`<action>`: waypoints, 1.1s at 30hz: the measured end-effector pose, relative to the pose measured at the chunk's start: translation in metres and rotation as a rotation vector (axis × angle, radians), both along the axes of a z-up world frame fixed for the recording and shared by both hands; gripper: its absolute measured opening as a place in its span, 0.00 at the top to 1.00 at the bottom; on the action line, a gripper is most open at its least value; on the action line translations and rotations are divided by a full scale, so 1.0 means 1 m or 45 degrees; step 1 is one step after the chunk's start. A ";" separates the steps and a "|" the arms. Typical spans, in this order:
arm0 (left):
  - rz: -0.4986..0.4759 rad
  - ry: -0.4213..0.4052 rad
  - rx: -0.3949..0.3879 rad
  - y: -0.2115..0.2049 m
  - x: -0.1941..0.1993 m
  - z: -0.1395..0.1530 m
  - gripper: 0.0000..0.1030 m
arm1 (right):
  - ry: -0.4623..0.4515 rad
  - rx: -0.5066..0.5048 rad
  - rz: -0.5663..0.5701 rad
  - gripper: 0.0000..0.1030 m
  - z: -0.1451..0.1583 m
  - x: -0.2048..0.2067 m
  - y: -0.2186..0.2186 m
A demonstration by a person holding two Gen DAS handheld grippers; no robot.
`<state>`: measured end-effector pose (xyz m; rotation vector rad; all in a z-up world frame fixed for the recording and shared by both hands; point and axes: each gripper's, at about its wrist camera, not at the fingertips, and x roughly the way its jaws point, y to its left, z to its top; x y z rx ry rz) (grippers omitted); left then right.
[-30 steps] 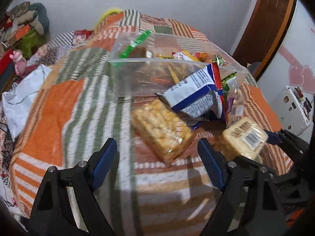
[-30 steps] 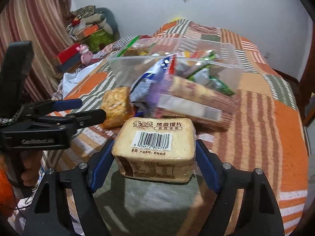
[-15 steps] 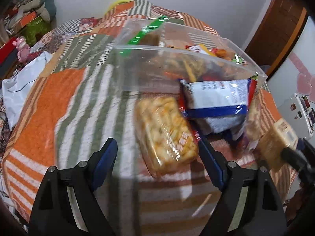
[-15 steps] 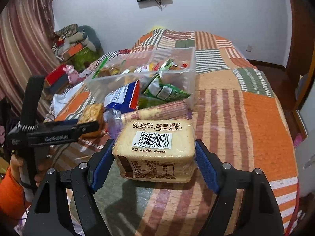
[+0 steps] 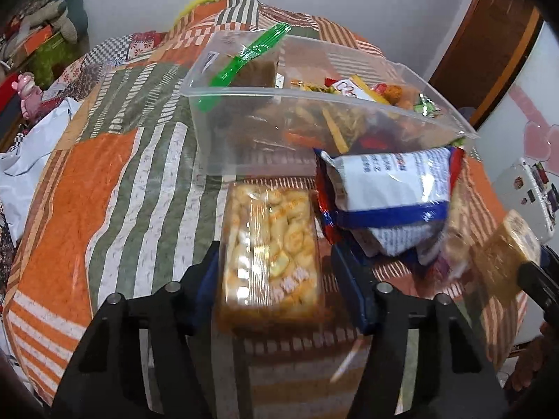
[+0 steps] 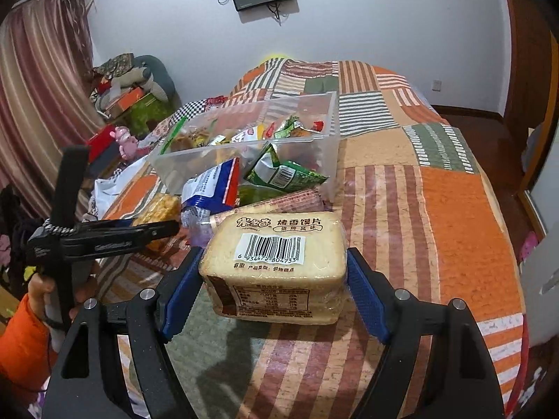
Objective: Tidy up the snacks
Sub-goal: 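Grasp the cracker pack with the left tool while the right tool grasps the square bread-biscuit pack, then carry both packs over the clear box and release them inside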
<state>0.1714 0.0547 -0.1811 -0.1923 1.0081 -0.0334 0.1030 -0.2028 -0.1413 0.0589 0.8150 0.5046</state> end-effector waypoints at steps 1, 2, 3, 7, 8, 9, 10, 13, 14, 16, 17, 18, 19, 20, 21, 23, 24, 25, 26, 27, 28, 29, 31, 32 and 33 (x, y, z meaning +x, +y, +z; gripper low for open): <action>-0.003 -0.007 0.025 -0.001 0.001 0.000 0.51 | 0.000 0.003 -0.002 0.25 0.001 0.000 0.000; -0.003 -0.012 0.048 -0.002 0.000 -0.001 0.54 | 0.000 0.006 -0.005 0.25 0.001 0.000 -0.001; -0.008 -0.017 0.056 -0.002 0.000 -0.001 0.54 | 0.000 0.008 -0.009 0.25 0.001 0.000 -0.001; -0.013 -0.040 0.074 -0.001 -0.003 -0.001 0.55 | 0.000 0.009 -0.023 0.26 0.003 0.001 -0.002; -0.007 -0.045 0.087 -0.002 -0.005 0.000 0.55 | 0.000 0.012 -0.026 0.26 0.004 0.002 -0.003; -0.002 -0.051 0.098 -0.002 -0.006 0.001 0.55 | -0.002 0.013 -0.027 0.26 0.004 0.002 -0.003; -0.001 -0.054 0.104 -0.002 -0.008 0.003 0.55 | -0.007 0.010 -0.030 0.26 0.006 0.003 -0.003; -0.006 -0.079 0.121 0.000 -0.013 0.011 0.55 | -0.024 0.010 -0.032 0.26 0.011 0.005 -0.003; -0.006 -0.095 0.129 -0.001 -0.016 0.015 0.55 | -0.035 0.011 -0.032 0.26 0.014 0.005 -0.003; -0.009 -0.126 0.138 -0.002 -0.019 0.025 0.55 | -0.055 0.013 -0.030 0.26 0.019 0.007 -0.001; -0.012 -0.144 0.140 -0.004 -0.023 0.031 0.55 | -0.068 0.016 -0.023 0.26 0.023 0.008 0.000; -0.016 -0.155 0.136 -0.004 -0.024 0.035 0.55 | -0.084 0.018 -0.015 0.26 0.027 0.009 0.002; -0.021 -0.167 0.129 -0.004 -0.024 0.040 0.55 | -0.097 0.015 -0.010 0.26 0.030 0.009 0.004; -0.026 -0.187 0.124 -0.005 -0.025 0.047 0.55 | -0.118 0.010 -0.005 0.26 0.034 0.009 0.006; -0.031 -0.202 0.125 -0.007 -0.026 0.051 0.55 | -0.132 0.007 0.001 0.26 0.037 0.010 0.008; -0.042 -0.238 0.129 -0.010 -0.025 0.062 0.55 | -0.157 0.006 0.011 0.26 0.042 0.013 0.013; -0.047 -0.251 0.130 -0.012 -0.024 0.067 0.55 | -0.167 0.008 0.014 0.26 0.044 0.015 0.014; -0.057 -0.272 0.128 -0.014 -0.024 0.072 0.55 | -0.175 0.013 0.015 0.26 0.046 0.018 0.016; -0.060 -0.286 0.127 -0.017 -0.023 0.076 0.55 | -0.177 0.020 0.015 0.26 0.047 0.021 0.017; -0.061 -0.298 0.124 -0.018 -0.021 0.079 0.55 | -0.177 0.028 0.016 0.26 0.047 0.025 0.019; -0.063 -0.309 0.118 -0.019 -0.017 0.082 0.55 | -0.177 0.042 0.017 0.26 0.048 0.029 0.021; -0.068 -0.324 0.107 -0.022 -0.015 0.086 0.55 | -0.178 0.050 0.017 0.26 0.049 0.032 0.022; -0.073 -0.343 0.094 -0.027 -0.010 0.091 0.55 | -0.185 0.053 0.013 0.26 0.050 0.039 0.025; -0.076 -0.349 0.088 -0.029 -0.008 0.093 0.55 | -0.188 0.049 0.007 0.26 0.050 0.043 0.028; -0.079 -0.354 0.082 -0.030 -0.005 0.094 0.55 | -0.192 0.045 0.002 0.26 0.051 0.047 0.029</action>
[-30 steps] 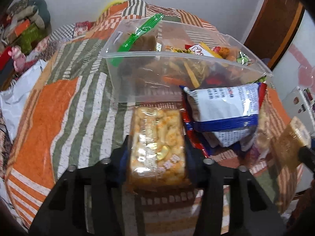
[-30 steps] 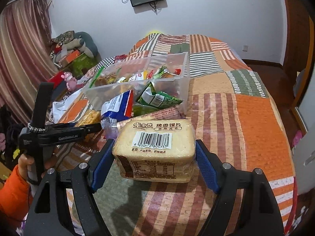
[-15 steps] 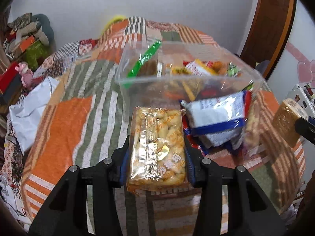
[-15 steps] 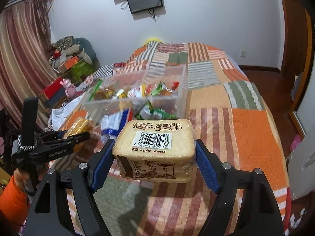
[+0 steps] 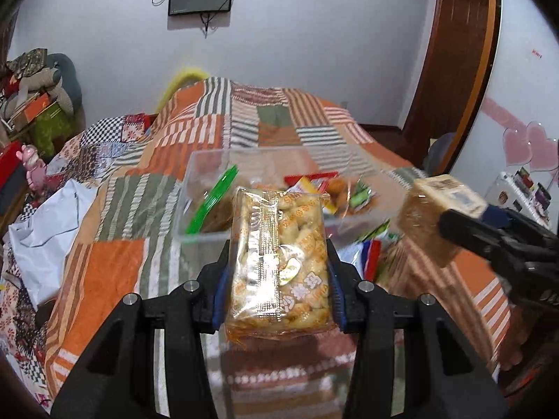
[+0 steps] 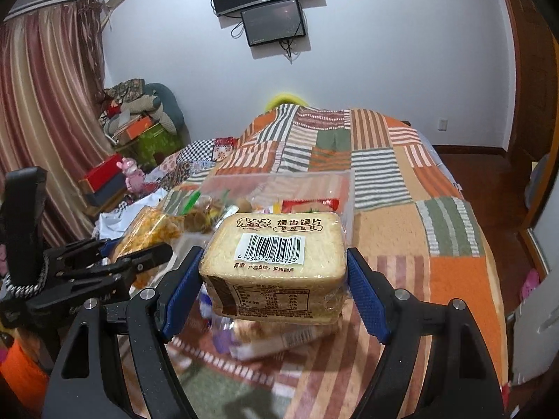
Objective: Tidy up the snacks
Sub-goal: 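Carry both packs over the clear box and release them inside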
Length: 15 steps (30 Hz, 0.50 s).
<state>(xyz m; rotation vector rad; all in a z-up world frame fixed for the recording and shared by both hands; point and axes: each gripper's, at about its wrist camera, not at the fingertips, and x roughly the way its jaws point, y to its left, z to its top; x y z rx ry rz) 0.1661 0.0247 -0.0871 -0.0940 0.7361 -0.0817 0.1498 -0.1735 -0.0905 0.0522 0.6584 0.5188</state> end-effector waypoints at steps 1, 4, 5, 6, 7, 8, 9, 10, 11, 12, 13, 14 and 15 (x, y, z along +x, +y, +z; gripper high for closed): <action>-0.005 -0.006 -0.006 -0.002 0.004 0.002 0.55 | -0.005 -0.001 -0.003 0.26 0.000 0.002 0.001; -0.010 -0.020 -0.009 -0.005 0.015 0.006 0.55 | -0.021 -0.008 -0.022 0.26 0.002 0.009 0.003; -0.015 -0.021 -0.012 -0.005 0.019 0.007 0.55 | -0.024 -0.005 -0.029 0.26 0.003 0.012 0.003; -0.020 -0.020 -0.015 -0.006 0.022 0.007 0.55 | -0.025 -0.001 -0.035 0.26 0.004 0.016 0.003; -0.024 -0.020 -0.017 -0.006 0.026 0.008 0.55 | -0.025 0.004 -0.039 0.26 0.004 0.018 0.003; -0.025 -0.020 -0.017 -0.007 0.030 0.009 0.55 | -0.024 0.009 -0.042 0.26 0.005 0.021 0.002; -0.026 -0.019 -0.017 -0.007 0.035 0.010 0.55 | -0.024 0.012 -0.045 0.26 0.005 0.025 0.003; -0.025 -0.016 -0.019 -0.007 0.041 0.010 0.55 | -0.024 0.014 -0.047 0.26 0.006 0.028 0.003; -0.026 -0.013 -0.023 -0.007 0.045 0.010 0.55 | -0.025 0.015 -0.050 0.26 0.007 0.032 0.003; -0.028 -0.008 -0.027 -0.007 0.049 0.010 0.55 | -0.027 0.011 -0.053 0.26 0.008 0.035 0.004; -0.030 -0.001 -0.034 -0.006 0.054 0.010 0.55 | -0.032 0.005 -0.059 0.26 0.009 0.040 0.004; -0.029 0.010 -0.042 -0.006 0.059 0.008 0.55 | -0.036 -0.001 -0.064 0.26 0.010 0.043 0.004; -0.025 0.019 -0.047 -0.005 0.063 0.007 0.55 | -0.040 -0.006 -0.065 0.26 0.011 0.046 0.004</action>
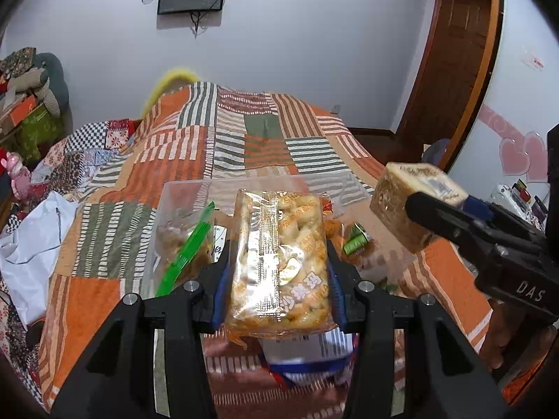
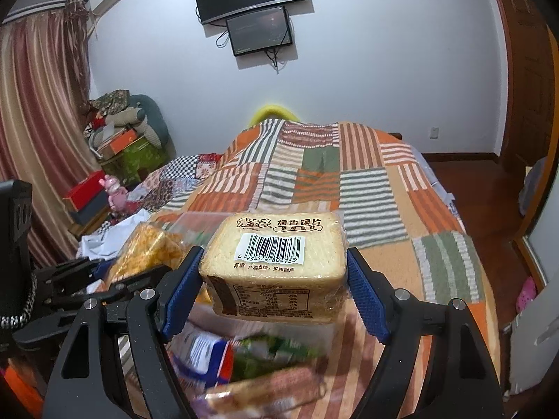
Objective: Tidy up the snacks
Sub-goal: 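Carry both packs over the clear box and release them inside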
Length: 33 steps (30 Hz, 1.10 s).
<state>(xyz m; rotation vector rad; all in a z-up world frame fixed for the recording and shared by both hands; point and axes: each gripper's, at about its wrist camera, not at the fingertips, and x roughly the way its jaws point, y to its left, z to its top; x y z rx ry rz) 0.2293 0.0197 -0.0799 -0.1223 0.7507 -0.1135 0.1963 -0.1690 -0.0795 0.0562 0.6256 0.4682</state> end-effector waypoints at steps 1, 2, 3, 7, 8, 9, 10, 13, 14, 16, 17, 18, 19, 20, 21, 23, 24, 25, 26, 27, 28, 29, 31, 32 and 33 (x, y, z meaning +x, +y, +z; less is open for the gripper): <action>0.003 0.009 -0.005 0.000 0.004 -0.002 0.55 | -0.003 -0.007 -0.002 0.26 0.001 0.004 0.001; 0.008 0.020 -0.010 0.001 0.010 -0.004 0.55 | -0.005 -0.012 -0.005 0.26 0.002 0.007 0.002; 0.012 0.027 -0.014 0.001 0.012 -0.005 0.55 | -0.006 -0.015 -0.005 0.26 0.003 0.010 0.003; 0.023 0.053 -0.011 0.000 0.027 -0.012 0.55 | 0.005 -0.030 -0.002 0.26 0.001 0.020 0.003; 0.025 0.059 -0.001 -0.001 0.031 -0.014 0.55 | 0.010 -0.034 0.000 0.26 0.000 0.023 0.004; 0.027 0.064 0.004 -0.002 0.034 -0.017 0.55 | 0.017 -0.039 0.005 0.26 -0.001 0.026 0.005; 0.028 0.071 0.005 -0.002 0.036 -0.019 0.55 | 0.023 -0.041 0.009 0.26 -0.002 0.028 0.005; 0.024 0.099 0.011 -0.005 0.046 -0.026 0.55 | 0.044 -0.053 0.023 0.26 -0.005 0.037 0.009; 0.025 0.102 0.021 -0.005 0.048 -0.028 0.55 | 0.051 -0.064 0.023 0.26 -0.007 0.040 0.010; 0.025 0.103 0.042 -0.006 0.053 -0.030 0.55 | 0.066 -0.076 0.022 0.26 -0.011 0.045 0.012; 0.018 0.104 0.053 -0.007 0.056 -0.032 0.55 | 0.077 -0.077 0.027 0.26 -0.012 0.049 0.014; 0.015 0.103 0.059 -0.007 0.058 -0.033 0.55 | 0.087 -0.076 0.030 0.26 -0.013 0.050 0.015; 0.012 0.104 0.066 -0.008 0.059 -0.034 0.55 | 0.097 -0.079 0.035 0.26 -0.015 0.052 0.016; 0.011 0.106 0.067 -0.007 0.062 -0.035 0.55 | 0.102 -0.083 0.036 0.26 -0.016 0.053 0.017; 0.009 0.109 0.066 -0.008 0.063 -0.036 0.55 | 0.109 -0.089 0.036 0.26 -0.018 0.056 0.019; 0.003 0.126 0.060 -0.008 0.067 -0.040 0.55 | 0.125 -0.094 0.043 0.26 -0.021 0.060 0.022; 0.005 0.143 0.053 -0.007 0.069 -0.043 0.55 | 0.141 -0.093 0.048 0.26 -0.024 0.062 0.022; 0.008 0.157 0.044 -0.005 0.070 -0.045 0.55 | 0.157 -0.094 0.052 0.26 -0.026 0.064 0.024; 0.012 0.171 0.032 -0.004 0.072 -0.047 0.55 | 0.170 -0.101 0.054 0.26 -0.028 0.067 0.025; 0.015 0.175 0.024 -0.003 0.073 -0.049 0.55 | 0.178 -0.106 0.052 0.26 -0.030 0.069 0.026; 0.019 0.169 0.021 -0.002 0.073 -0.049 0.55 | 0.188 -0.111 0.051 0.26 -0.032 0.071 0.026; 0.023 0.160 0.024 -0.001 0.071 -0.049 0.55 | 0.198 -0.115 0.055 0.26 -0.033 0.073 0.026; 0.017 0.149 0.023 -0.001 0.070 -0.048 0.55 | 0.217 -0.113 0.055 0.26 -0.037 0.075 0.025; 0.012 0.148 0.026 -0.002 0.069 -0.047 0.55 | 0.234 -0.104 0.055 0.26 -0.039 0.077 0.024; 0.010 0.148 0.031 -0.003 0.067 -0.046 0.55 | 0.248 -0.097 0.057 0.26 -0.041 0.078 0.023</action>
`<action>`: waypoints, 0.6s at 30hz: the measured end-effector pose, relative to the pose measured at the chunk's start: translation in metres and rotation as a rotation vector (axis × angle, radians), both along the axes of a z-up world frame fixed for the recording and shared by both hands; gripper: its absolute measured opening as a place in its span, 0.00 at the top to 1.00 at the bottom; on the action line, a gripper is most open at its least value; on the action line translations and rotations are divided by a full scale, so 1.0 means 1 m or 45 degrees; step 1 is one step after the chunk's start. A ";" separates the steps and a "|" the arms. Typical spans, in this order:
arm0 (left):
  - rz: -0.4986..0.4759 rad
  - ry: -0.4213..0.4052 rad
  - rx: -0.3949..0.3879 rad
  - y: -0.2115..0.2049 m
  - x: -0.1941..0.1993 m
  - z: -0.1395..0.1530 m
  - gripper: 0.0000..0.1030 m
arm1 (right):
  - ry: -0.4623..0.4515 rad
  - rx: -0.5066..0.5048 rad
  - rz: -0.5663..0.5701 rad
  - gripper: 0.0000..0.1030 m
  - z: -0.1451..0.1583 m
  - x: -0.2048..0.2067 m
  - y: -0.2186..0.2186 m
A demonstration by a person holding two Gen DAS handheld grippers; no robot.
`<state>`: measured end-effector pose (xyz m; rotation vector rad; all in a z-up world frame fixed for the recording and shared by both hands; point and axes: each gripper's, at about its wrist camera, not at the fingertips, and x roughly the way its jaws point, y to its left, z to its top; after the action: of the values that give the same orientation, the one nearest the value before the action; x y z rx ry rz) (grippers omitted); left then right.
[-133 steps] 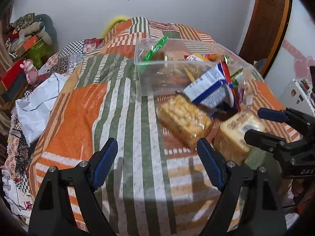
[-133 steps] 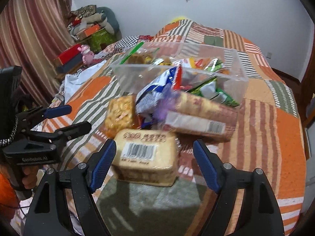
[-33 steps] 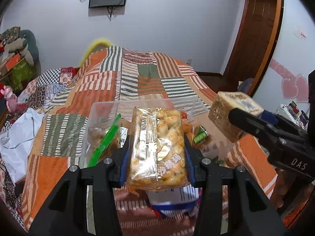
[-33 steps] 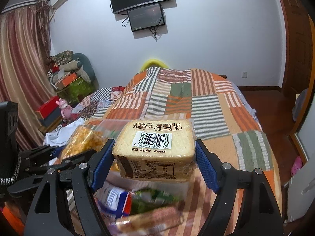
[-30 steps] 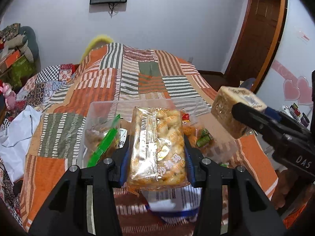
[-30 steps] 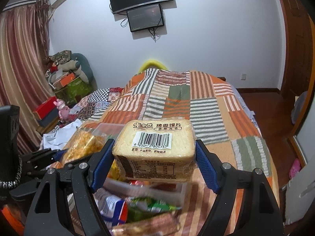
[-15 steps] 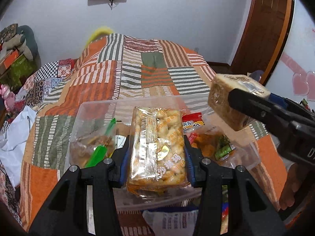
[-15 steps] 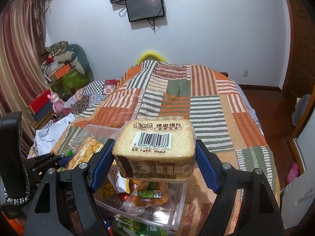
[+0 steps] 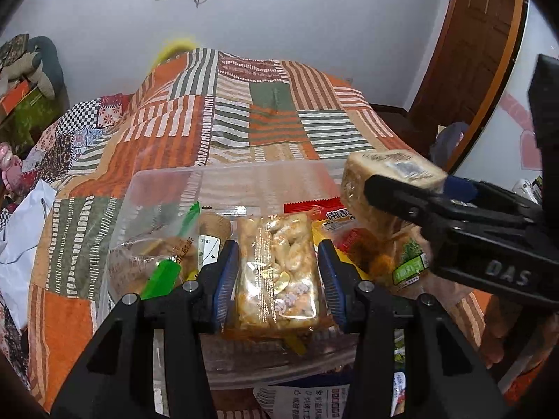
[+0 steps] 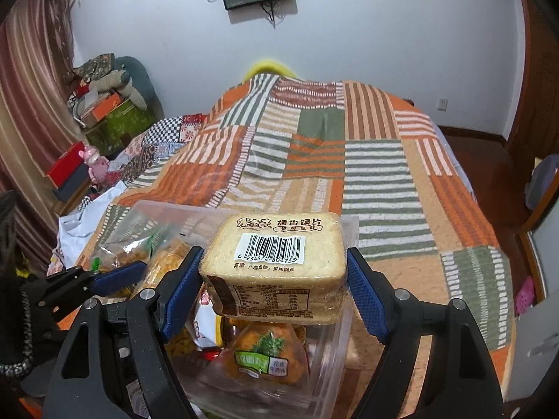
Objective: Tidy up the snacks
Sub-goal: 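Carry both packs over the clear box and release them inside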
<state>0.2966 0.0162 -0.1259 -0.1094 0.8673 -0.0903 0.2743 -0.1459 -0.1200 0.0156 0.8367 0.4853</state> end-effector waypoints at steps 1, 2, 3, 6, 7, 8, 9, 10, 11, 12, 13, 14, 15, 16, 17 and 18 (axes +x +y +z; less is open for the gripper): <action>-0.002 0.001 0.004 -0.001 -0.001 0.000 0.55 | 0.021 0.004 0.005 0.26 -0.002 0.001 0.000; -0.001 0.004 0.005 -0.001 -0.002 0.001 0.55 | 0.030 0.006 0.006 0.25 -0.003 0.002 0.001; 0.000 0.006 0.002 -0.001 -0.003 0.001 0.55 | 0.037 0.006 0.004 0.25 -0.003 0.002 0.001; 0.000 0.012 -0.007 0.000 -0.007 0.002 0.55 | 0.011 0.020 -0.010 0.25 0.003 -0.003 -0.003; 0.000 0.012 -0.006 0.001 -0.008 0.003 0.55 | 0.003 0.027 -0.008 0.25 0.007 -0.005 -0.004; 0.002 0.011 -0.004 0.001 -0.010 0.003 0.55 | -0.006 0.035 -0.002 0.25 0.010 -0.008 -0.004; 0.002 0.011 -0.003 0.001 -0.012 0.004 0.55 | -0.016 0.038 0.003 0.25 0.014 -0.011 -0.006; 0.000 0.013 -0.004 0.001 -0.014 0.006 0.55 | -0.024 0.036 0.005 0.25 0.016 -0.013 -0.006; -0.003 0.012 -0.007 0.000 -0.017 0.008 0.55 | -0.038 0.029 0.008 0.25 0.020 -0.016 -0.007; -0.004 0.007 -0.007 0.000 -0.020 0.010 0.55 | -0.049 0.022 0.010 0.25 0.022 -0.019 -0.007; -0.005 0.001 -0.006 0.000 -0.023 0.013 0.55 | -0.064 0.018 0.009 0.24 0.026 -0.024 -0.009; -0.006 -0.010 -0.003 -0.001 -0.027 0.017 0.54 | -0.071 0.018 0.009 0.24 0.027 -0.026 -0.009; -0.007 -0.016 0.000 -0.001 -0.030 0.020 0.54 | -0.075 0.021 0.014 0.24 0.029 -0.029 -0.011; -0.009 -0.023 0.004 -0.002 -0.033 0.023 0.52 | -0.079 0.023 0.019 0.24 0.030 -0.032 -0.013; -0.013 -0.032 0.008 -0.003 -0.038 0.027 0.50 | -0.087 0.024 0.018 0.24 0.032 -0.037 -0.015; -0.015 -0.040 0.011 -0.003 -0.042 0.030 0.47 | -0.094 0.023 0.017 0.24 0.033 -0.040 -0.016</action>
<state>0.2542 0.0129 -0.0955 -0.0942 0.8373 -0.0992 0.2342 -0.1621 -0.0866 0.0091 0.7604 0.5031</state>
